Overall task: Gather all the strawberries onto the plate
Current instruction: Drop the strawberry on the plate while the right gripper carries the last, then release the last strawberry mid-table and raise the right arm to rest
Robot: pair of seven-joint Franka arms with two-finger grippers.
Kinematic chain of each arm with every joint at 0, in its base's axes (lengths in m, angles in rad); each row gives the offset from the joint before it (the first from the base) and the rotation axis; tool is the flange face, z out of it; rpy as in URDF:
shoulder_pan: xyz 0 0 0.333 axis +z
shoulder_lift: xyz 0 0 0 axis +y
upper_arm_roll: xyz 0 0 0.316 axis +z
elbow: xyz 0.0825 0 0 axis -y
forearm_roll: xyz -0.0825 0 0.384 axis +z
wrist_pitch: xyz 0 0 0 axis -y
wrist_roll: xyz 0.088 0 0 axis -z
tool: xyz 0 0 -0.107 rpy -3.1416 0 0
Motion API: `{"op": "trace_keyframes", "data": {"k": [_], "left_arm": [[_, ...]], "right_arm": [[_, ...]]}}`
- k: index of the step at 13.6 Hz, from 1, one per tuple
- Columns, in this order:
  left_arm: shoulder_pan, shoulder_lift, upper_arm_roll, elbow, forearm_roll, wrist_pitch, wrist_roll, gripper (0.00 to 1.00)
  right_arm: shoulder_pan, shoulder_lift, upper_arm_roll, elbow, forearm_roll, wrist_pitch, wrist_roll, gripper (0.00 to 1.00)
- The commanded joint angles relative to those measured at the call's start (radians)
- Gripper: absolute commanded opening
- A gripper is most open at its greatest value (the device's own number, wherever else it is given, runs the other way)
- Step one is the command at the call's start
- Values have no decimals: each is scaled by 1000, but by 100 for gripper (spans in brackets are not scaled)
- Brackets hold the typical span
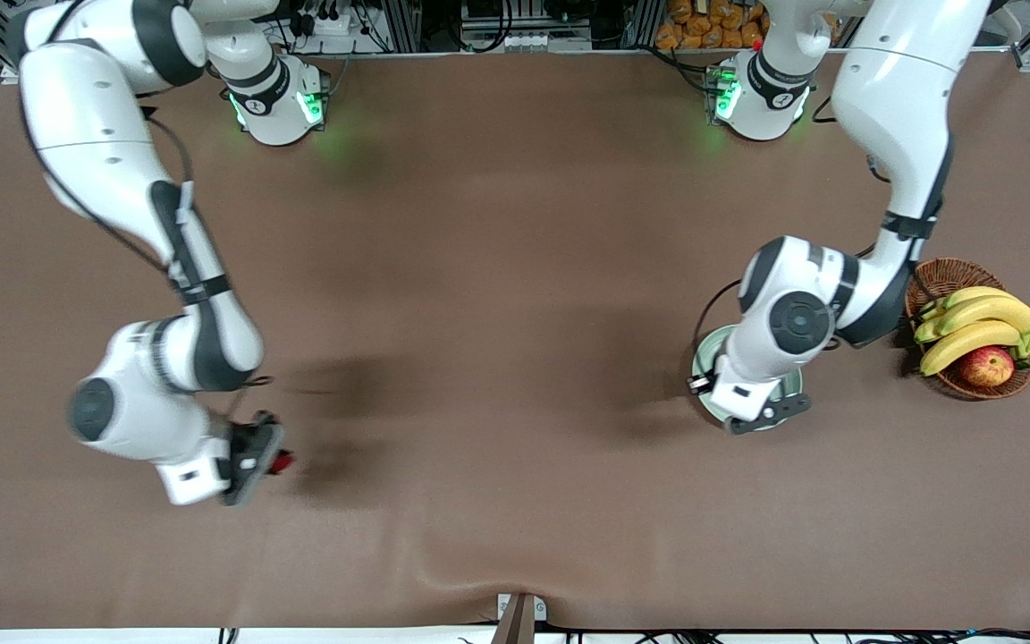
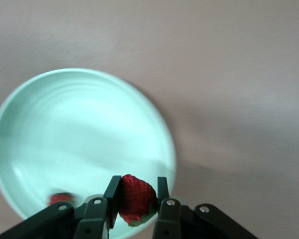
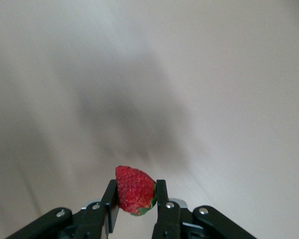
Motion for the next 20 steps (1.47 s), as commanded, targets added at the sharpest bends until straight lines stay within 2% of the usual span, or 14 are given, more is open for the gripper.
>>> {"op": "trace_keyframes", "data": {"k": [1,7,9,10,11,12,13,14,15,18,20], "left_arm": [[70,-34,-10,-85,20,11,78,0],[115,-9,-1,-90,33,11,109,0],[122,-11,-3,-88,37,11,127,33],[121,-11,-3,-88,37,11,127,70],[122,-12,-3,-88,37,11,129,89],[124,-12,-3,-90,37,10,133,100],[124,-15,-4,-90,37,10,147,100],[124,-18,-4,-90,37,8,150,100],[124,-23,-9,-88,37,-4,150,100],[115,-46,-32,-81,37,-12,137,100],[115,-46,-69,-70,23,-13,98,100]], "right_arm": [[166,-1,-11,1,-9,12,276,0],[426,30,-15,0,-40,49,734,0],[472,50,-15,0,-52,81,798,0],[490,61,-15,0,-52,96,824,0],[500,73,-17,0,-54,107,849,0],[503,79,-17,0,-55,115,855,10],[503,82,-17,0,-55,116,857,33],[503,82,-17,0,-63,116,857,78],[500,75,-21,-2,-67,115,857,100],[466,19,-61,-14,-64,93,860,100],[422,-51,-78,-22,-64,-6,860,100]]}}
